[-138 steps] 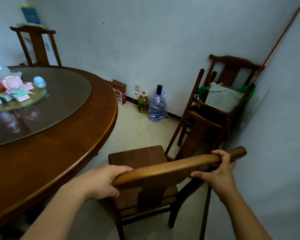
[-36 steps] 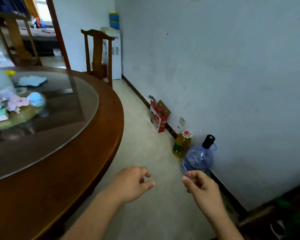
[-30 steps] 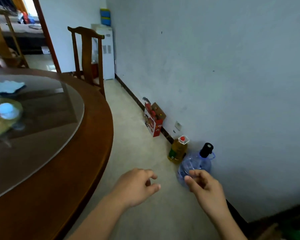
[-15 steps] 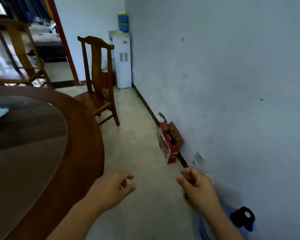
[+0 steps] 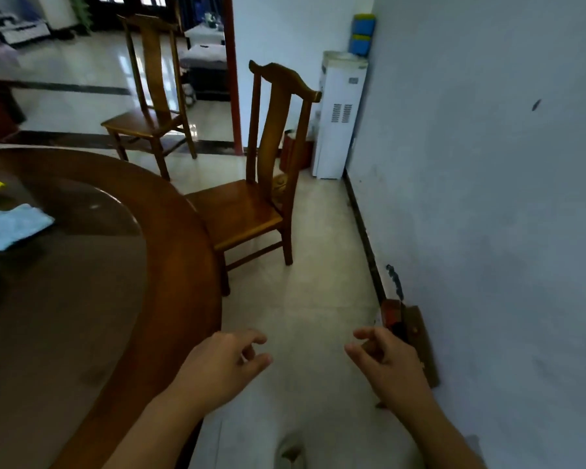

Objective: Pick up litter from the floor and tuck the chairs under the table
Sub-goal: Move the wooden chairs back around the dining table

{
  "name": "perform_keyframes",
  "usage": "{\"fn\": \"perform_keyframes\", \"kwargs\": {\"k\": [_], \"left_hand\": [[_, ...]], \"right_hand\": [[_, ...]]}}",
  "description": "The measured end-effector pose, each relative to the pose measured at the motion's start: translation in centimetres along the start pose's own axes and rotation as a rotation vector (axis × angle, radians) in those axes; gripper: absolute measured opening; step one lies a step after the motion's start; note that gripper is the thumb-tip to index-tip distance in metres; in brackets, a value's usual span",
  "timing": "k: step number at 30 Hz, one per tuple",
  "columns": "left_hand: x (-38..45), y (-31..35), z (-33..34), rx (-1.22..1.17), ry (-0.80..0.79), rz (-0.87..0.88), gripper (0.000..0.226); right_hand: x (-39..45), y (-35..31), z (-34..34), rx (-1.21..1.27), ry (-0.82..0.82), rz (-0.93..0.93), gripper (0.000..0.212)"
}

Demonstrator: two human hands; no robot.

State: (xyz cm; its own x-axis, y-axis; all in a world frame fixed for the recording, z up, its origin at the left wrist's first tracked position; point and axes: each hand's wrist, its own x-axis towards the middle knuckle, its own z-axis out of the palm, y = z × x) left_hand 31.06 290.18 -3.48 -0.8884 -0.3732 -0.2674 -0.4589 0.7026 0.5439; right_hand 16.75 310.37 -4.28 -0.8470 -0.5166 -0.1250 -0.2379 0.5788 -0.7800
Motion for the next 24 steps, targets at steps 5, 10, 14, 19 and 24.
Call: {"fn": "perform_keyframes", "kwargs": {"k": [5,10,14,19,24], "left_hand": [[13.2,2.6,-3.7,-0.041,-0.003,0.010,0.041],[24.1,4.6,-5.8,-0.021,-0.007,0.058,0.040],[32.9,5.0,-7.5,-0.045,-0.019,0.046,0.041],[44.7,6.6,-12.6,0.022,0.088,-0.007,0.039],[54.7,8.9,-19.6,0.004,0.214,-0.046,0.041]], "right_hand": [[12.1,-1.3,-3.3,0.004,-0.007,0.017,0.019],[22.3,-1.2,-5.7,0.021,-0.003,0.048,0.024],[32.4,-0.9,-6.7,0.038,0.000,0.052,0.025],[47.6,-2.5,-8.5,0.021,-0.017,-0.088,0.023],[61.6,-6.7,-10.1,0.064,-0.062,-0.187,0.022]]}}
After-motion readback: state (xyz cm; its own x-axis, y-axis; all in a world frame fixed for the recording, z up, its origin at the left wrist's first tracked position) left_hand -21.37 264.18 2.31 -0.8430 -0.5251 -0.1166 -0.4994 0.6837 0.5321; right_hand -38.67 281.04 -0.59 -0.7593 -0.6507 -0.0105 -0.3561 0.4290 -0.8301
